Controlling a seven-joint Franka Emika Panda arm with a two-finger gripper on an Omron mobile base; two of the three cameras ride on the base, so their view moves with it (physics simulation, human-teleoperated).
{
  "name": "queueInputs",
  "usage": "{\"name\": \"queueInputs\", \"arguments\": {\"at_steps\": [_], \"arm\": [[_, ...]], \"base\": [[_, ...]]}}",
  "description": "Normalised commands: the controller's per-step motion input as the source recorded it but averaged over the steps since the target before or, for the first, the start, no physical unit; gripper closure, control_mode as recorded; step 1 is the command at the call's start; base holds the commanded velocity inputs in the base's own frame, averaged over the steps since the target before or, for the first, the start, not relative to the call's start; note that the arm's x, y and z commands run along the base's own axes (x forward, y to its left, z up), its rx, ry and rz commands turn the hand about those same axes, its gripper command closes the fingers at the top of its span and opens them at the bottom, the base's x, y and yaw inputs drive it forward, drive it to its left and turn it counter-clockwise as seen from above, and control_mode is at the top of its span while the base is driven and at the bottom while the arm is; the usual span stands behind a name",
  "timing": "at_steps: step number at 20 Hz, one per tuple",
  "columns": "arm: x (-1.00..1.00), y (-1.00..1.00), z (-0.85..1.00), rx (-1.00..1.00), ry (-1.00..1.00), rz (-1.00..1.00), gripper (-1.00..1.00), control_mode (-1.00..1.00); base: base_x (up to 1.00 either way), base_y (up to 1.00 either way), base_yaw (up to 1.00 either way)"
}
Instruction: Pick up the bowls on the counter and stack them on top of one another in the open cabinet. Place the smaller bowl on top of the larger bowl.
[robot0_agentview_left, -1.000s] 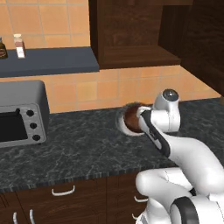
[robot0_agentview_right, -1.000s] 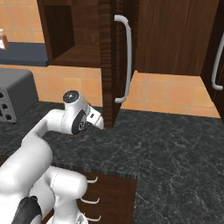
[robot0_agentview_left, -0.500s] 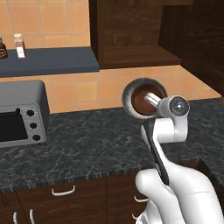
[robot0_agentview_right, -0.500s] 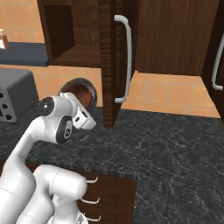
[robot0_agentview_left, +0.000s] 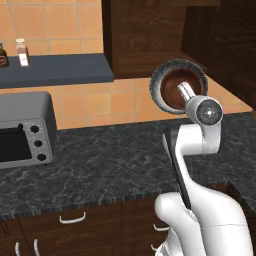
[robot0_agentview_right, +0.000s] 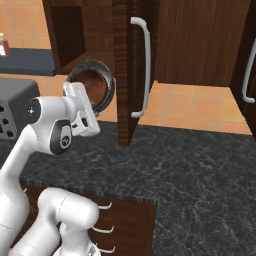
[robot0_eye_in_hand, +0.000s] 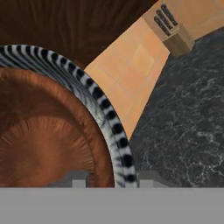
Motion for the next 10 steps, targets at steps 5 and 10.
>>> {"name": "queueInputs", "arguments": {"at_steps": [5,10], "arm": [[-0.19,-0.13,1.00,0.22,0.08,-0.01,1.00,-1.00],[0.09,0.00,0.21,0.04,0.04,0.00,1.00,-1.00]], "base": [[0.00,0.00,0.00],[0.00,0.00,0.00]]}}
